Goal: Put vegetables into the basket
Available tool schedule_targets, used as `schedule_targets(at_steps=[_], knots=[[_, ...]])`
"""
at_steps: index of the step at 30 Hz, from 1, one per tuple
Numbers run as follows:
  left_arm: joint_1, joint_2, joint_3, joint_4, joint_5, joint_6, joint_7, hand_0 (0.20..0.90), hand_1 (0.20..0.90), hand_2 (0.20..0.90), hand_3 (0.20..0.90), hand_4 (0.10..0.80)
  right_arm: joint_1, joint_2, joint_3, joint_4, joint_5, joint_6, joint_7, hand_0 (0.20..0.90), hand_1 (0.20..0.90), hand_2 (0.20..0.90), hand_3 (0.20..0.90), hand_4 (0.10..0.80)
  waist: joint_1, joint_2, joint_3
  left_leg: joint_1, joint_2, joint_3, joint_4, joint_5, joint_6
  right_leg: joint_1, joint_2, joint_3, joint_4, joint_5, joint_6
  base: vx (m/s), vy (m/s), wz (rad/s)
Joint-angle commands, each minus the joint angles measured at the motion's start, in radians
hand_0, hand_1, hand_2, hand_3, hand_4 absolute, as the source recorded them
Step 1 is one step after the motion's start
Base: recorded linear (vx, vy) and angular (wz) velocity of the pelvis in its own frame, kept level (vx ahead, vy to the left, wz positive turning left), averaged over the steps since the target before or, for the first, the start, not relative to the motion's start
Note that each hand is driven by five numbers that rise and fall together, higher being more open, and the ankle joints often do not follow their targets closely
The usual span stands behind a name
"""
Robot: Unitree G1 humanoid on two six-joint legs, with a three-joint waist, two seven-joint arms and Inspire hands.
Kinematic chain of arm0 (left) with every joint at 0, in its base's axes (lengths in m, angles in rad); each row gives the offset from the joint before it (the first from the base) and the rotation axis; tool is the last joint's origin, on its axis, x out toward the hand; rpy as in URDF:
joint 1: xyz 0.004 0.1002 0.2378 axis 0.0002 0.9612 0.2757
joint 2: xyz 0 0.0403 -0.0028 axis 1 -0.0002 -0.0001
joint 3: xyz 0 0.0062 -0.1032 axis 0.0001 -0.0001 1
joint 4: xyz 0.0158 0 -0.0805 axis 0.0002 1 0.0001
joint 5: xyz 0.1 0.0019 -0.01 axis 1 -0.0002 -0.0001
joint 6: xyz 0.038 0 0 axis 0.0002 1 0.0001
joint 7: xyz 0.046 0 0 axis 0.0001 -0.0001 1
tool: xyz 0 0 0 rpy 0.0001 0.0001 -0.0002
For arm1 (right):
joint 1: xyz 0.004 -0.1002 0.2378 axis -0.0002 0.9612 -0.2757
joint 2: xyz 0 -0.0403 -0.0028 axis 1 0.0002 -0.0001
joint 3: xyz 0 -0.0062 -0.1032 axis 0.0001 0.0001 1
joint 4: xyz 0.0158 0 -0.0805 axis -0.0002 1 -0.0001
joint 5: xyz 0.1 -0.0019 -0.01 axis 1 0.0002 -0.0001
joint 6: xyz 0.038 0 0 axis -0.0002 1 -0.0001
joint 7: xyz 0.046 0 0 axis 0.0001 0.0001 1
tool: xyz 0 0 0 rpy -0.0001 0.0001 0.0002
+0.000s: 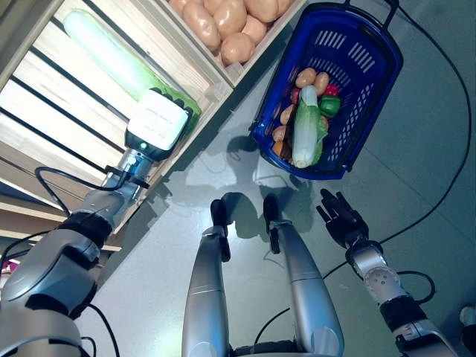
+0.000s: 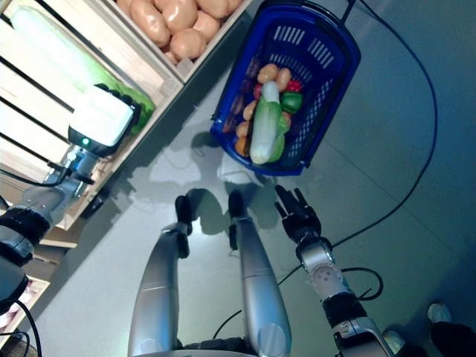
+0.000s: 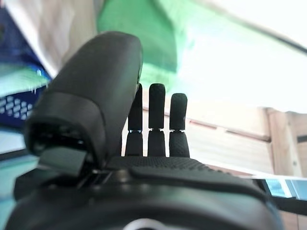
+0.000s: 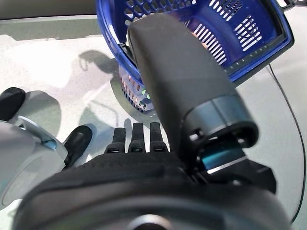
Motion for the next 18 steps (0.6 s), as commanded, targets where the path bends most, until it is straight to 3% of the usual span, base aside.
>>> schedule_targets(at_steps=[1, 8, 16, 17, 18], knots=[[-0.060, 0.110, 0.128, -0.143, 0.054, 0.006, 0.106, 0.300, 0.300, 0.300, 0.300, 0.400, 0.072, -0.050, -0.025, -0.135, -0.043, -0.007, -0.016, 0.900, 0.900, 0.900, 0.900, 0.800, 0.013, 0.015, -0.002, 0.015, -0.034, 0.005, -0.056, 0.026, 0.046, 0.060, -0.015, -0.033, -0.118, 0.112, 0.000, 0.000, 0.000, 0.00], [-0.037, 0.171, 0.167, -0.265, 0.071, 0.000, 0.133, 0.300, 0.300, 0.300, 0.300, 0.400, 0.113, -0.059, -0.043, -0.164, -0.047, 0.003, -0.006, 0.900, 0.900, 0.900, 0.900, 0.800, 0.017, 0.028, -0.002, 0.012, -0.036, 0.004, -0.061, 0.029, 0.047, 0.060, -0.022, -0.039, -0.124, 0.110, 0.000, 0.000, 0.000, 0.00], [-0.014, 0.188, 0.196, -0.347, 0.107, -0.012, 0.050, 0.300, 0.300, 0.300, 0.300, 0.400, 0.138, -0.054, -0.052, -0.192, -0.064, 0.011, 0.004, 0.900, 0.900, 0.900, 0.900, 0.800, 0.017, 0.029, -0.002, 0.016, -0.039, 0.000, -0.072, 0.039, 0.046, 0.072, -0.021, -0.040, -0.138, 0.111, -0.002, 0.000, 0.000, 0.00], [-0.018, 0.188, 0.189, -0.347, 0.106, -0.009, 0.038, 0.559, 0.559, 0.559, 0.559, 0.573, 0.138, -0.054, -0.053, -0.193, -0.065, 0.013, 0.004, 0.900, 0.900, 0.900, 0.900, 0.800, 0.017, 0.028, -0.002, 0.016, -0.039, 0.000, -0.072, 0.040, 0.046, 0.073, -0.022, -0.040, -0.139, 0.111, -0.002, 0.000, 0.000, 0.00], [-0.020, 0.192, 0.176, -0.345, 0.093, -0.006, 0.025, 0.900, 0.900, 0.900, 0.900, 0.800, 0.136, -0.057, -0.050, -0.191, -0.060, 0.009, 0.002, 0.900, 0.900, 0.900, 0.900, 0.800, 0.016, 0.027, -0.002, 0.017, -0.039, 0.000, -0.072, 0.039, 0.045, 0.075, -0.022, -0.039, -0.142, 0.111, -0.002, 0.000, 0.000, 0.00]])
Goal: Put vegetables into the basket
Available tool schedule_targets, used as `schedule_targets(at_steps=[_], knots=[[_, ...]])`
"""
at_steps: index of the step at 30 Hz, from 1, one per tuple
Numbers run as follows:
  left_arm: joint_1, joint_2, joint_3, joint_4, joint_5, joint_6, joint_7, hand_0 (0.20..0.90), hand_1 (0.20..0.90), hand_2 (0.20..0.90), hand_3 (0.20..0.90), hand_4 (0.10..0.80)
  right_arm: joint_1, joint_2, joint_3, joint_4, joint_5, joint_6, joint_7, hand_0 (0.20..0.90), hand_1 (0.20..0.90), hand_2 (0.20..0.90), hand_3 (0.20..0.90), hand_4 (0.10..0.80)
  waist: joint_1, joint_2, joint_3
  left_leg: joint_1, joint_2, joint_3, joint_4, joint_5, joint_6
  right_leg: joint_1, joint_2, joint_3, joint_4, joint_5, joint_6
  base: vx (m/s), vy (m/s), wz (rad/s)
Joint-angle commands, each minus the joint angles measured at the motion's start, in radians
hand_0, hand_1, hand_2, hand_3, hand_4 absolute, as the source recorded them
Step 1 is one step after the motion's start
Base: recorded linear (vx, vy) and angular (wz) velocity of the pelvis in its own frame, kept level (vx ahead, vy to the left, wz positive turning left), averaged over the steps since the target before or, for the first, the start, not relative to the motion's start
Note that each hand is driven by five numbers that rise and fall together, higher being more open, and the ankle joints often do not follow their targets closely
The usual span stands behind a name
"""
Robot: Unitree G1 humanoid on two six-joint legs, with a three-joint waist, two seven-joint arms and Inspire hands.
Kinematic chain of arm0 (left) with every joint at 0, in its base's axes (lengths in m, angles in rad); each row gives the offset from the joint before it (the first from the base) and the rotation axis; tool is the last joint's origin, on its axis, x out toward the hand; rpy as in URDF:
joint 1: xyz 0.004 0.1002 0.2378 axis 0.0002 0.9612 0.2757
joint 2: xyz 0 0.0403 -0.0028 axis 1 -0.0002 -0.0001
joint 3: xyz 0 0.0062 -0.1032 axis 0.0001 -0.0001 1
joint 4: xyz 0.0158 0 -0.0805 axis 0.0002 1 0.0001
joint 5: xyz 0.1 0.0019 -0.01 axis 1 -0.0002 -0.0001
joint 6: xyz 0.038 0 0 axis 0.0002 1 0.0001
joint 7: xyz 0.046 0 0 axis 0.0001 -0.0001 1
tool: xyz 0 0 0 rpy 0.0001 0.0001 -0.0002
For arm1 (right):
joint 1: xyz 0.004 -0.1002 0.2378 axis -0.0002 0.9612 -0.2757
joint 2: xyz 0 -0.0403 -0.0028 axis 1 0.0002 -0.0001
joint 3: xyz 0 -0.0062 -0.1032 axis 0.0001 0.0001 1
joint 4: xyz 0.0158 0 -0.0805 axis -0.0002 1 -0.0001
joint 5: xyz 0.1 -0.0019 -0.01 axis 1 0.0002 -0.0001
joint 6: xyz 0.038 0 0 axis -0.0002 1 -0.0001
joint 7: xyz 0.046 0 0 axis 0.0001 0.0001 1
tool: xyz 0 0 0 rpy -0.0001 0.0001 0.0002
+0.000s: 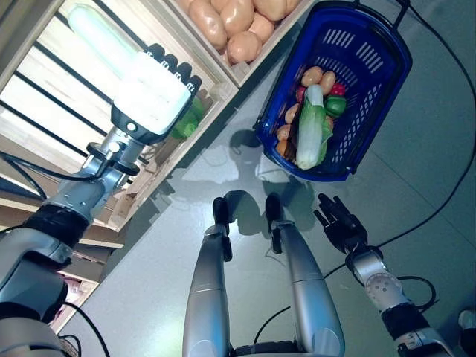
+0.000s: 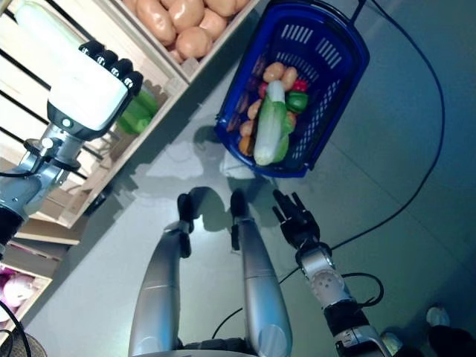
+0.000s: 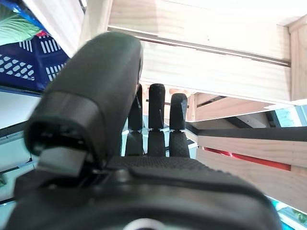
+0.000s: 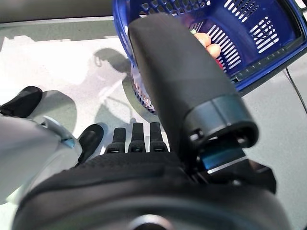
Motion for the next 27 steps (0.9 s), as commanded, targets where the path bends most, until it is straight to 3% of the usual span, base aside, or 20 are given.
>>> schedule_targets(at_steps=[1, 8, 27], knots=[[-0.037, 0.051, 0.082, -0.079, 0.005, 0.009, 0.010, 0.900, 0.900, 0.900, 0.900, 0.800, 0.075, -0.056, -0.047, -0.130, -0.034, -0.013, 0.002, 0.900, 0.900, 0.900, 0.900, 0.800, -0.010, 0.027, -0.003, 0.009, -0.037, 0.003, -0.047, 0.030, 0.057, 0.074, -0.020, -0.035, -0.132, 0.109, 0.009, 0.000, 0.000, 0.00], [-0.029, 0.069, 0.070, -0.074, -0.002, -0.013, -0.010, 0.900, 0.900, 0.900, 0.900, 0.800, 0.086, -0.069, -0.049, -0.125, -0.051, -0.015, 0.001, 0.900, 0.900, 0.900, 0.900, 0.800, -0.011, 0.028, -0.003, 0.002, -0.031, 0.011, -0.040, 0.034, 0.055, 0.074, -0.028, -0.037, -0.133, 0.115, 0.011, 0.000, 0.000, 0.00], [-0.001, 0.096, 0.008, -0.072, -0.114, -0.001, -0.290, 0.900, 0.900, 0.900, 0.900, 0.800, 0.094, -0.101, -0.040, -0.103, -0.034, -0.038, 0.025, 0.900, 0.900, 0.900, 0.900, 0.800, -0.015, 0.042, -0.003, -0.014, -0.038, 0.030, -0.035, 0.026, 0.068, 0.052, -0.041, -0.033, -0.149, 0.134, 0.018, 0.004, 0.012, 0.00]])
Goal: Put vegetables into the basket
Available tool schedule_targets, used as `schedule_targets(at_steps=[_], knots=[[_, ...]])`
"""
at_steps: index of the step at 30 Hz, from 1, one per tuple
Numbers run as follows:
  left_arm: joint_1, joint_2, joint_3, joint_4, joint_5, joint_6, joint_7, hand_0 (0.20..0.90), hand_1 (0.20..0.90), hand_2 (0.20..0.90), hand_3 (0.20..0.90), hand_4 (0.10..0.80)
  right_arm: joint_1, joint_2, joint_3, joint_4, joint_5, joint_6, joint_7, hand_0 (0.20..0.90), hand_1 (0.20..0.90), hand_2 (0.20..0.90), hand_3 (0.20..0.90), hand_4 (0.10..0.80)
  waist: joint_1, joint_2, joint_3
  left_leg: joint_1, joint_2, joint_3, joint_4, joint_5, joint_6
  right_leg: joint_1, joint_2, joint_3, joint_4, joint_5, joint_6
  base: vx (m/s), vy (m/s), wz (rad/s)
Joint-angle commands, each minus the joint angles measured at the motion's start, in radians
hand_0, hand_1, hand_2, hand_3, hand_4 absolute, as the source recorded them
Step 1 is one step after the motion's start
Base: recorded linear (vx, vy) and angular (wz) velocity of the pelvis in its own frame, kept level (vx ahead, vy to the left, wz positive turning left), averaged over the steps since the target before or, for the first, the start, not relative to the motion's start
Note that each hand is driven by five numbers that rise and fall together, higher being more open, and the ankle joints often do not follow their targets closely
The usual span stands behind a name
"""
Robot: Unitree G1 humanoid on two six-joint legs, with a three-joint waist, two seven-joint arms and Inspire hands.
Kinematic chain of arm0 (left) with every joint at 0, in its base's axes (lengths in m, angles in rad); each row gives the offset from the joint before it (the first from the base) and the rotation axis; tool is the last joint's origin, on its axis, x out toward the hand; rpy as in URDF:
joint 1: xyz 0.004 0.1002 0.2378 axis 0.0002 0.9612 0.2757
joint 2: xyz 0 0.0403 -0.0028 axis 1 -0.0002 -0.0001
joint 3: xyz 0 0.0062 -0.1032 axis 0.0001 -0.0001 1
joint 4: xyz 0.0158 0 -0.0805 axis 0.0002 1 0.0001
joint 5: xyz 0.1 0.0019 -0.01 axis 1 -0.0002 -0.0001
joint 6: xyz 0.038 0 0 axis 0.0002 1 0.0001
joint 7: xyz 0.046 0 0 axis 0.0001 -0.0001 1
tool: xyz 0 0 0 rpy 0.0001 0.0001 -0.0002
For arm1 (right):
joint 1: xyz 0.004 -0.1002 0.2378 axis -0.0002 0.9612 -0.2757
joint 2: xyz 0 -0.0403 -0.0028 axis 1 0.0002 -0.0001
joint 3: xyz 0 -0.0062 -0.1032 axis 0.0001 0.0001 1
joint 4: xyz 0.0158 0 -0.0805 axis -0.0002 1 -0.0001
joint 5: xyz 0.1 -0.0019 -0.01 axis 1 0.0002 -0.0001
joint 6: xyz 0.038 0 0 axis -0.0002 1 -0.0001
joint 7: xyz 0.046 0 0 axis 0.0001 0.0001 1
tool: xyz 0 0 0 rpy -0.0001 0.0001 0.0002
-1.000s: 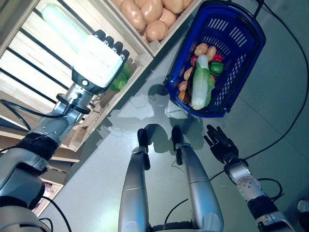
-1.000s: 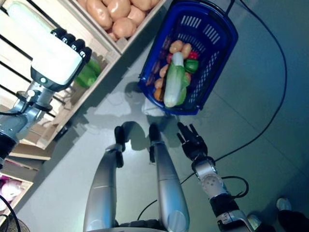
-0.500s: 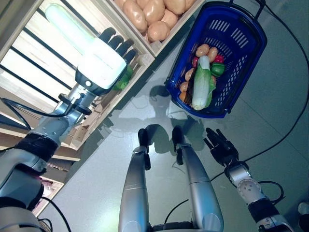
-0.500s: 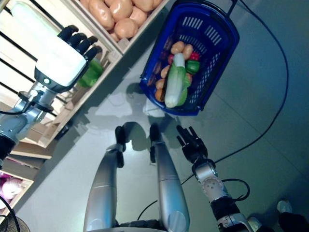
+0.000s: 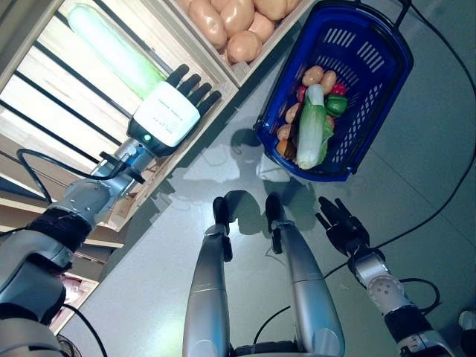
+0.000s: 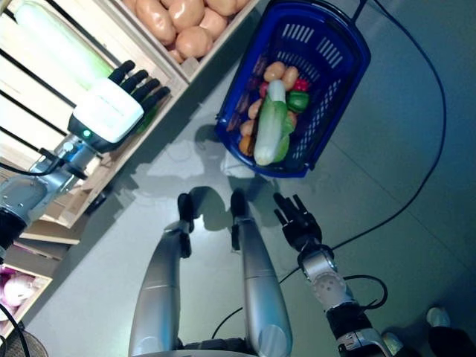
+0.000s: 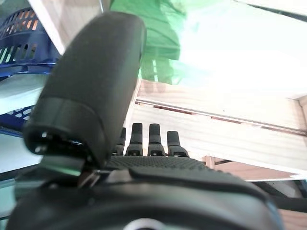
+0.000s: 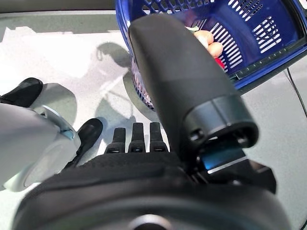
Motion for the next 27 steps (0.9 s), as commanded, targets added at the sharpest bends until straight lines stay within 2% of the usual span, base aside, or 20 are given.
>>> schedule_targets(at_steps=[1, 6, 8, 9, 19, 27], knots=[[-0.009, 0.081, 0.083, -0.063, -0.058, 0.037, -0.048, 0.900, 0.900, 0.900, 0.900, 0.800, 0.080, -0.083, -0.039, -0.098, -0.018, -0.036, 0.031, 0.900, 0.900, 0.900, 0.900, 0.800, -0.017, 0.042, -0.003, -0.019, -0.038, 0.022, -0.025, 0.025, 0.070, 0.051, -0.040, -0.034, -0.143, 0.135, 0.020, 0.004, 0.040, 0.00], [-0.025, 0.059, 0.059, -0.032, -0.087, 0.124, -0.036, 0.900, 0.900, 0.900, 0.900, 0.800, 0.062, -0.088, -0.027, -0.079, -0.015, -0.037, 0.044, 0.900, 0.900, 0.900, 0.900, 0.800, -0.017, 0.041, -0.003, -0.023, -0.039, 0.022, -0.022, 0.021, 0.071, 0.045, -0.039, -0.032, -0.140, 0.136, 0.023, 0.001, 0.015, 0.00], [-0.029, 0.048, 0.061, -0.010, -0.089, 0.130, -0.016, 0.900, 0.900, 0.900, 0.900, 0.800, 0.057, -0.087, -0.027, -0.079, -0.017, -0.036, 0.040, 0.900, 0.900, 0.900, 0.900, 0.800, -0.017, 0.039, -0.003, -0.026, -0.039, 0.022, -0.019, 0.020, 0.071, 0.041, -0.039, -0.032, -0.138, 0.136, 0.023, 0.000, 0.000, 0.00], [-0.030, 0.030, 0.066, 0.020, -0.070, 0.116, 0.054, 0.900, 0.900, 0.900, 0.900, 0.800, 0.051, -0.085, -0.024, -0.076, -0.018, -0.043, 0.034, 0.900, 0.900, 0.900, 0.900, 0.800, -0.017, 0.036, -0.003, -0.039, -0.038, 0.020, -0.011, 0.021, 0.071, 0.030, -0.041, -0.033, -0.130, 0.136, 0.023, 0.000, 0.000, 0.00], [-0.083, -0.037, 0.067, 0.156, -0.064, 0.169, 0.184, 0.900, 0.900, 0.900, 0.900, 0.800, 0.000, -0.101, -0.019, -0.055, -0.003, -0.046, -0.009, 0.900, 0.900, 0.900, 0.900, 0.800, -0.019, 0.020, -0.003, -0.122, -0.041, 0.011, 0.041, 0.006, 0.073, -0.058, -0.034, -0.034, -0.057, 0.127, 0.021, 0.002, 0.029, 0.00], [-0.120, -0.075, 0.051, 0.207, -0.076, 0.199, 0.199, 0.900, 0.900, 0.900, 0.900, 0.800, -0.031, -0.105, -0.010, -0.035, -0.002, -0.044, -0.015, 0.900, 0.900, 0.900, 0.900, 0.800, -0.022, 0.011, -0.003, -0.204, -0.048, -0.003, 0.101, -0.014, 0.073, -0.140, -0.034, -0.027, -0.003, 0.127, 0.022, -0.015, 0.046, -0.02]])
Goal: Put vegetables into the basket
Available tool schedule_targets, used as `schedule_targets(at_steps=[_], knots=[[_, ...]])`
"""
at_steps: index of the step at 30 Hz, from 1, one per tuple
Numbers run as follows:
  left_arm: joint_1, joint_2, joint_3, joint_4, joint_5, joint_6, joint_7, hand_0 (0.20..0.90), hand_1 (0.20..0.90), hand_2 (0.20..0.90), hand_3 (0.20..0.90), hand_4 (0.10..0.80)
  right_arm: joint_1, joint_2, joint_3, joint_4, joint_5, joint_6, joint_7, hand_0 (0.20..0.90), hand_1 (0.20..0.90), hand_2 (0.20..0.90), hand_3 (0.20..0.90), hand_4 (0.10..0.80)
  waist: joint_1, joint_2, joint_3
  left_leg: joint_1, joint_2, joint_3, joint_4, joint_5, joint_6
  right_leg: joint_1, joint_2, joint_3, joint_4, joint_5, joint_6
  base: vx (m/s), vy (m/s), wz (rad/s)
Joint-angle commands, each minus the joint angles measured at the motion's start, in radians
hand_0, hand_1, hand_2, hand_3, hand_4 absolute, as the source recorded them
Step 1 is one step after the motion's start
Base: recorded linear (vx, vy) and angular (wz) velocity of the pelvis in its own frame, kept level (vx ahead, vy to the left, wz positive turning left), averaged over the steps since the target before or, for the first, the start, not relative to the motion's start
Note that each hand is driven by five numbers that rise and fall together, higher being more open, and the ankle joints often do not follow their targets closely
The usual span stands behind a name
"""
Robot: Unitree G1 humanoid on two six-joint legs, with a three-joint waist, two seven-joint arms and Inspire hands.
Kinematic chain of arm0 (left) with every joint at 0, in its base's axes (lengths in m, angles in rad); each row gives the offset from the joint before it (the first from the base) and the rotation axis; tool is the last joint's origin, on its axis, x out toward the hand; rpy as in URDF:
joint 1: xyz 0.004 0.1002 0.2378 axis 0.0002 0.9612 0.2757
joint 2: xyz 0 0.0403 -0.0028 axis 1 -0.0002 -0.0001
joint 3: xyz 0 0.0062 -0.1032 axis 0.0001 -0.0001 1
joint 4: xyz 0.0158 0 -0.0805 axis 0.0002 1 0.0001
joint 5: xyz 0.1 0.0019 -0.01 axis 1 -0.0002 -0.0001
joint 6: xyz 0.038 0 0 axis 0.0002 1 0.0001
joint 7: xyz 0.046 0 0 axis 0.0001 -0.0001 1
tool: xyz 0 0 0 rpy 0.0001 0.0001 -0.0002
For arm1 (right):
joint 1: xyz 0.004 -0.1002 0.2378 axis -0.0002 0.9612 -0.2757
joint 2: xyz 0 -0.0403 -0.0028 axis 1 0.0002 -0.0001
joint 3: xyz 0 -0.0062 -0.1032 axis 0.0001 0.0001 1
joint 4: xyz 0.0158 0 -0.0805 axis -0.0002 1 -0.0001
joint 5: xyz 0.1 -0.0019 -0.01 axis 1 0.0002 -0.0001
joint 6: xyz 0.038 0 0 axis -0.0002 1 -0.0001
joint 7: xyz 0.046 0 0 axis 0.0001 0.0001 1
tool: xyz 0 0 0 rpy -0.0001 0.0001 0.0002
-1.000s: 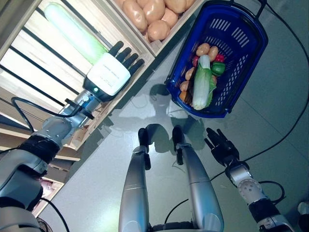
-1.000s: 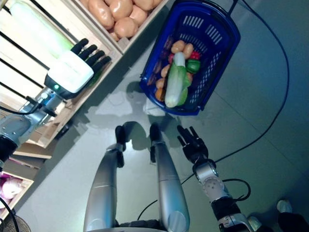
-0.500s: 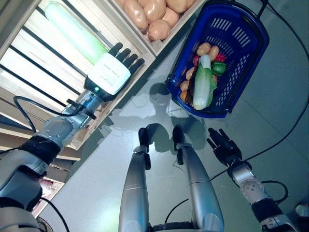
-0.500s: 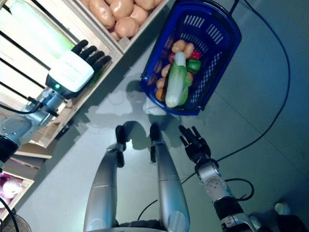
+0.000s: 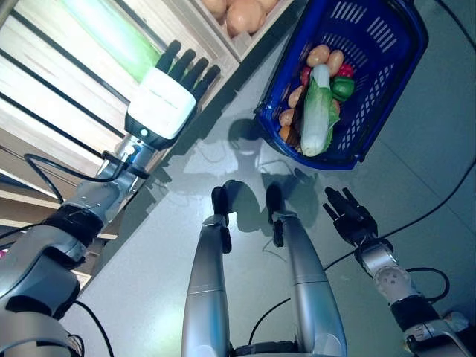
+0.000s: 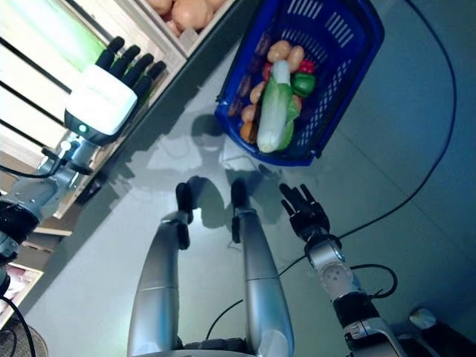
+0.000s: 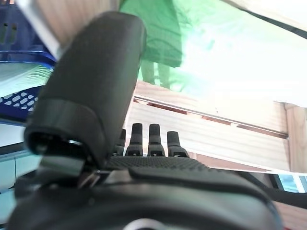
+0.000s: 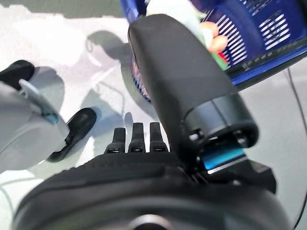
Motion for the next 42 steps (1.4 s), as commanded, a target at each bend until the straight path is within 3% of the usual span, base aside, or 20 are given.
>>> schedule_targets(at_steps=[1, 7, 8, 9, 22, 33, 42], knots=[[-0.072, -0.001, 0.078, 0.094, -0.033, 0.102, -0.034, 0.900, 0.900, 0.900, 0.900, 0.800, 0.032, -0.052, -0.014, -0.061, -0.009, -0.041, -0.008, 0.900, 0.900, 0.900, 0.900, 0.800, -0.028, 0.011, -0.003, -0.044, -0.045, 0.007, -0.014, -0.005, 0.066, 0.005, -0.036, -0.034, -0.084, 0.123, 0.015, -0.008, 0.054, 0.00], [-0.111, -0.018, 0.048, 0.117, -0.042, 0.134, -0.054, 0.900, 0.900, 0.900, 0.900, 0.800, 0.006, -0.061, -0.011, -0.048, 0.007, -0.043, -0.016, 0.900, 0.900, 0.900, 0.900, 0.800, -0.031, 0.010, -0.003, -0.080, -0.049, 0.003, 0.005, -0.008, 0.061, -0.026, -0.034, -0.028, -0.072, 0.125, 0.019, -0.020, 0.046, -0.07], [-0.121, -0.020, 0.042, 0.122, -0.056, 0.143, -0.067, 0.472, 0.472, 0.472, 0.472, 0.515, 0.002, -0.063, -0.013, -0.048, 0.004, -0.043, -0.012, 0.900, 0.900, 0.900, 0.900, 0.800, -0.033, 0.010, -0.003, -0.086, -0.050, 0.003, 0.008, -0.008, 0.060, -0.032, -0.034, -0.029, -0.068, 0.127, 0.020, 0.000, 0.000, 0.00], [-0.127, -0.019, 0.038, 0.123, -0.062, 0.144, -0.067, 0.300, 0.300, 0.300, 0.300, 0.400, 0.001, -0.062, -0.012, -0.048, 0.005, -0.043, -0.013, 0.900, 0.900, 0.900, 0.900, 0.800, -0.033, 0.009, -0.003, -0.086, -0.050, 0.002, 0.008, -0.008, 0.059, -0.032, -0.034, -0.028, -0.068, 0.127, 0.020, -0.015, 0.016, 0.08], [-0.151, -0.013, 0.014, 0.158, -0.097, 0.148, -0.099, 0.300, 0.300, 0.300, 0.300, 0.400, 0.003, -0.060, -0.028, -0.039, 0.001, -0.035, 0.003, 0.900, 0.900, 0.900, 0.900, 0.800, -0.043, 0.012, -0.003, -0.067, -0.049, 0.008, -0.021, 0.000, 0.053, -0.016, -0.026, -0.013, -0.109, 0.144, 0.027, -0.002, 0.005, 0.01], [-0.104, 0.003, 0.044, 0.153, -0.126, 0.162, -0.114, 0.300, 0.300, 0.300, 0.300, 0.400, 0.045, -0.037, -0.049, -0.054, -0.028, -0.024, 0.028, 0.900, 0.900, 0.900, 0.900, 0.800, -0.041, 0.004, -0.003, -0.004, -0.049, 0.008, -0.075, 0.009, 0.056, 0.040, -0.024, -0.012, -0.162, 0.154, 0.036, 0.003, -0.007, -0.06], [-0.036, 0.019, 0.110, 0.135, -0.127, 0.056, -0.014, 0.300, 0.300, 0.300, 0.300, 0.400, 0.096, -0.016, -0.052, -0.063, -0.047, -0.028, 0.051, 0.900, 0.900, 0.900, 0.900, 0.800, -0.033, 0.003, -0.003, 0.132, -0.042, 0.005, -0.171, 0.048, 0.042, 0.174, -0.036, -0.027, -0.253, 0.161, 0.043, 0.006, -0.053, -0.01]])
